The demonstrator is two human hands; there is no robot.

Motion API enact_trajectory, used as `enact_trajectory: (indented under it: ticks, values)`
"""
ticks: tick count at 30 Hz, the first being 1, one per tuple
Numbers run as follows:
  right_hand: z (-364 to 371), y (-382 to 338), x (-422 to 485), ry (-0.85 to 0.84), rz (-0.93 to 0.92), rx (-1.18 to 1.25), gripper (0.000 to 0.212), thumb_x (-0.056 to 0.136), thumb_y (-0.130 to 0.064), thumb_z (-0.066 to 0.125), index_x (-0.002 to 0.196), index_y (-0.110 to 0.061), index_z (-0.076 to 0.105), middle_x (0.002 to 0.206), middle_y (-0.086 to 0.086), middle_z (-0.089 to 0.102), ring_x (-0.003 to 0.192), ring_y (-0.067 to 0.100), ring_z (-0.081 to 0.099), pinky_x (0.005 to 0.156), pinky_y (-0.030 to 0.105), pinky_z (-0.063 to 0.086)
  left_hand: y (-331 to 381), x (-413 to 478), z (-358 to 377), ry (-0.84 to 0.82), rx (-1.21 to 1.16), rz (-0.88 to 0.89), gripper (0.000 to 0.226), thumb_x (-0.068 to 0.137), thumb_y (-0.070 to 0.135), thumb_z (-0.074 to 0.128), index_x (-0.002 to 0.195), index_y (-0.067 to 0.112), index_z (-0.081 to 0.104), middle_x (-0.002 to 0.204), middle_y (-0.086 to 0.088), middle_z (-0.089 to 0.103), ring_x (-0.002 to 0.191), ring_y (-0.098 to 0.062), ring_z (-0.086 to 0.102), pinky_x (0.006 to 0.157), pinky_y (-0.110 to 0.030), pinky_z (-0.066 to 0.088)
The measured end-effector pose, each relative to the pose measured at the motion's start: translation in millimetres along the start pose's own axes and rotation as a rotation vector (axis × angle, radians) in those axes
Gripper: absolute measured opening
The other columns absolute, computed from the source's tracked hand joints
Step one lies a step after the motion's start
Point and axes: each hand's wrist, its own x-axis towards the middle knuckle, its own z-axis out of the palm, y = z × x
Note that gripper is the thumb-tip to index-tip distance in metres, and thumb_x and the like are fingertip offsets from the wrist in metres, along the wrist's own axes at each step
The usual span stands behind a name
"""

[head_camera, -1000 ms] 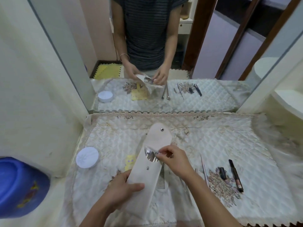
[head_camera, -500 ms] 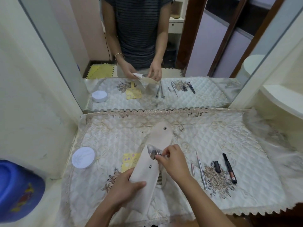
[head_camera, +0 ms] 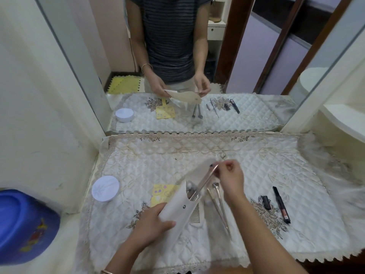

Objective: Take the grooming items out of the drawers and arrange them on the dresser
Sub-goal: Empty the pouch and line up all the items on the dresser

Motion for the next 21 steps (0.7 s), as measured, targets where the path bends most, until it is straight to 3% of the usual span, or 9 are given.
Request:
enact_trajectory:
  ticks: [2, 5, 9, 11, 14, 16, 18, 21]
  values:
    - [-14.5, -16.8, 17.6, 0.086, -0.057, 0.101, 0.024, 0.089, -0.007, 0.055, 0.073, -0.022, 0.045, 0.091, 0.016, 0.062, 0.079, 0.03, 0.065, 0.077, 0.04, 0.056, -3.1, -2.8, -1.8, 0.043, -0.069, -0.034, 0.031, 0.059, 0.03, 0.066, 0.09, 0.028, 0.068, 0.089, 0.004, 0.072, 0.085, -0.013, 0.065, 0.075, -0.033, 0.051]
    - [-28.6, -15.5, 33.6, 0.063, -0.125, -0.077, 0.023, 0.086, -0.016, 0.062, 0.077, -0.028, 0.045, 0.089, 0.018, 0.064, 0.08, 0.035, 0.066, 0.077, 0.046, 0.055, -3.8, -7.2, -2.9, 0.143, -0.213, -0.078, 0.02, 0.06, 0.027, 0.064, 0.08, 0.032, 0.064, 0.083, 0.009, 0.071, 0.08, -0.01, 0.066, 0.065, -0.028, 0.051]
    - [-21.7, 21.1, 24.8, -0.174, -0.099, -0.481, 0.016, 0.084, -0.016, 0.064, 0.094, -0.014, 0.052, 0.07, 0.001, 0.058, 0.066, 0.02, 0.06, 0.059, 0.023, 0.045, -2.8, -9.1, -6.8, 0.149, -0.341, -0.107, 0.023, 0.063, 0.022, 0.068, 0.086, 0.024, 0.066, 0.079, 0.006, 0.073, 0.075, -0.009, 0.067, 0.059, -0.023, 0.048]
    - [-22.7, 38.1, 21.1, -0.182, -0.092, -0.576, 0.016, 0.085, -0.014, 0.063, 0.098, -0.007, 0.057, 0.072, 0.004, 0.061, 0.071, 0.023, 0.062, 0.056, 0.022, 0.04, -4.5, -9.9, -8.4, 0.143, -0.385, -0.123, 0.032, 0.057, 0.024, 0.068, 0.089, 0.019, 0.068, 0.08, 0.003, 0.075, 0.075, -0.012, 0.069, 0.062, -0.025, 0.05]
    - [-25.4, 51.9, 22.8, -0.146, -0.088, -0.666, 0.023, 0.085, -0.014, 0.063, 0.105, -0.003, 0.061, 0.091, 0.017, 0.069, 0.079, 0.027, 0.061, 0.069, 0.027, 0.042, -9.7, -12.1, -9.5, 0.147, -0.443, -0.145, 0.034, 0.057, 0.022, 0.07, 0.091, 0.018, 0.068, 0.085, 0.0, 0.076, 0.078, -0.016, 0.07, 0.066, -0.029, 0.052]
    - [-24.4, 54.5, 23.7, -0.144, -0.136, -0.715, 0.033, 0.084, -0.015, 0.064, 0.114, -0.001, 0.059, 0.11, 0.021, 0.065, 0.095, 0.028, 0.06, 0.082, 0.033, 0.045, -10.1, -13.6, -8.4, 0.143, -0.462, -0.155, 0.033, 0.057, 0.022, 0.07, 0.09, 0.017, 0.068, 0.084, 0.0, 0.076, 0.077, -0.016, 0.071, 0.066, -0.029, 0.053]
    - [-19.1, 48.6, 19.8, -0.155, -0.189, -0.68, 0.039, 0.085, -0.017, 0.063, 0.12, -0.002, 0.056, 0.12, 0.017, 0.06, 0.105, 0.028, 0.057, 0.087, 0.033, 0.044, -9.1, -15.3, -5.9, 0.123, -0.455, -0.15, 0.033, 0.057, 0.022, 0.07, 0.089, 0.016, 0.069, 0.083, 0.0, 0.077, 0.076, -0.015, 0.071, 0.066, -0.028, 0.053]
    - [-0.8, 28.1, 7.2, -0.265, -0.154, -0.368, 0.042, 0.087, -0.024, 0.061, 0.125, -0.01, 0.053, 0.121, 0.006, 0.059, 0.1, 0.018, 0.055, 0.085, 0.027, 0.042, -6.0, -16.3, -3.3, 0.046, -0.443, -0.127, 0.027, 0.058, 0.021, 0.069, 0.085, 0.016, 0.07, 0.082, -0.001, 0.076, 0.073, -0.015, 0.07, 0.065, -0.028, 0.053]
